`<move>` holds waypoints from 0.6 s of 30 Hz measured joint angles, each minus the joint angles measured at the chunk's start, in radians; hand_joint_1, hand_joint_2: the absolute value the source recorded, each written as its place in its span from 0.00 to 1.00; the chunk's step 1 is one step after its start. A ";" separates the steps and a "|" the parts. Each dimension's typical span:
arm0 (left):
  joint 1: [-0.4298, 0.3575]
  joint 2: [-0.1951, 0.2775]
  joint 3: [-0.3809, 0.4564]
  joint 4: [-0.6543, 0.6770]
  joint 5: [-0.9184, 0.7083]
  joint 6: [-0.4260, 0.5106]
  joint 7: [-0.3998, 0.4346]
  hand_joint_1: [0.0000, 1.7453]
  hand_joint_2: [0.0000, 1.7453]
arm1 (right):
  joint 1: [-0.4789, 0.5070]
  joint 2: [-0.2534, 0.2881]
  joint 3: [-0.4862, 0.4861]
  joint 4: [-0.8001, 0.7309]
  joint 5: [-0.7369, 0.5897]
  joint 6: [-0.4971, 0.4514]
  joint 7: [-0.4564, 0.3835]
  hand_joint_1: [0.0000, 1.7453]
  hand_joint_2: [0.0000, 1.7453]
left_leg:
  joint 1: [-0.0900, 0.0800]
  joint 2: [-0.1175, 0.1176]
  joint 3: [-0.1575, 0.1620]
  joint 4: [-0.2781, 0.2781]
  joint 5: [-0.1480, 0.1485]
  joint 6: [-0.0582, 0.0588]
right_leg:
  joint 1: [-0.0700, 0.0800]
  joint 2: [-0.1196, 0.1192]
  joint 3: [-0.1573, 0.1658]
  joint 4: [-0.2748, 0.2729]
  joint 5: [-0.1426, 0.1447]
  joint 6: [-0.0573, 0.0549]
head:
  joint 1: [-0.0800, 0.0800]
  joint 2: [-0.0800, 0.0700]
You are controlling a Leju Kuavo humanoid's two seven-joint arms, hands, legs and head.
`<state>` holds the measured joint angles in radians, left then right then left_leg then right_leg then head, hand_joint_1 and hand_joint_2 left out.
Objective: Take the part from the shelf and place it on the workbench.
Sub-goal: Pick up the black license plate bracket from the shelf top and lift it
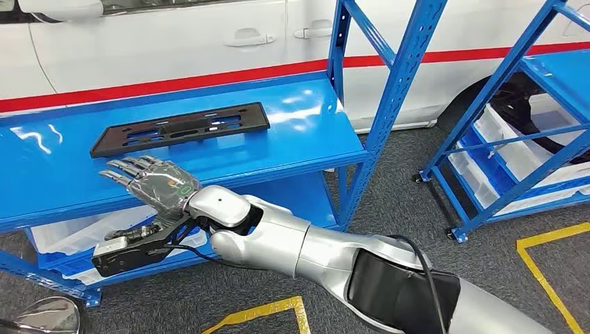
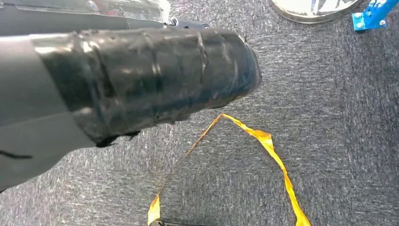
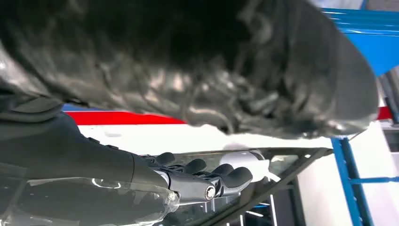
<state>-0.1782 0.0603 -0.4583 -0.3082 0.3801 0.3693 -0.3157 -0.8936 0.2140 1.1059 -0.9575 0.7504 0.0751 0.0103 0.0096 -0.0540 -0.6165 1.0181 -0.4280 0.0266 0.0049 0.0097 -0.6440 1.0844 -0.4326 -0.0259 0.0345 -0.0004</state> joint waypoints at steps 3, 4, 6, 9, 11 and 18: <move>0.000 -0.002 0.000 0.000 -0.001 0.000 -0.001 0.00 0.00 | -0.002 0.002 0.000 0.000 0.000 -0.006 0.004 0.00 0.00 | -0.002 -0.003 -0.005 0.001 -0.001 -0.008 | 0.003 0.005 0.021 -0.044 0.002 -0.003 | -0.001 0.000; 0.000 -0.002 0.000 0.000 -0.001 0.000 -0.001 0.00 0.00 | -0.002 0.002 0.000 0.000 0.001 -0.012 0.006 0.00 0.00 | -0.002 -0.004 -0.006 0.000 0.000 -0.014 | 0.004 0.005 0.023 -0.048 0.003 -0.003 | -0.001 0.000; 0.001 -0.001 0.000 0.000 -0.003 0.001 -0.002 0.00 0.00 | -0.003 0.003 0.000 0.000 0.006 -0.027 0.012 0.00 0.25 | 0.000 0.001 -0.008 0.002 -0.004 -0.025 | 0.000 0.002 0.028 -0.059 0.009 -0.009 | -0.001 0.000; -0.001 -0.004 0.000 0.001 -0.010 0.000 -0.003 0.00 0.00 | -0.003 0.004 0.000 0.000 0.036 -0.060 0.023 0.00 1.00 | 0.003 0.030 -0.057 0.108 -0.065 -0.040 | -0.007 -0.006 0.038 -0.072 0.014 -0.019 | -0.006 0.000; -0.003 -0.004 0.000 0.001 -0.014 -0.004 -0.002 0.00 0.00 | 0.000 0.003 0.000 0.000 0.065 -0.084 0.029 0.00 1.00 | 0.007 0.039 -0.119 0.231 -0.115 -0.049 | -0.007 -0.011 0.037 -0.072 0.013 -0.022 | -0.008 0.000; -0.007 -0.003 0.000 0.001 -0.017 -0.012 -0.002 0.00 0.00 | 0.008 0.002 0.000 0.000 0.112 -0.115 0.042 0.00 1.00 | 0.004 0.057 -0.005 0.000 -0.002 -0.038 | -0.002 -0.017 0.033 -0.055 0.000 -0.004 | -0.006 0.000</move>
<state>-0.1850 0.0568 -0.4585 -0.3075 0.3631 0.3572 -0.3176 -0.8856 0.2155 1.1059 -0.9572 0.8622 -0.0398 0.0520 0.0132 0.0031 -0.6213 1.0181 -0.4303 -0.0115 0.0030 -0.0071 -0.6108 1.0296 -0.4325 -0.0294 0.0285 -0.0004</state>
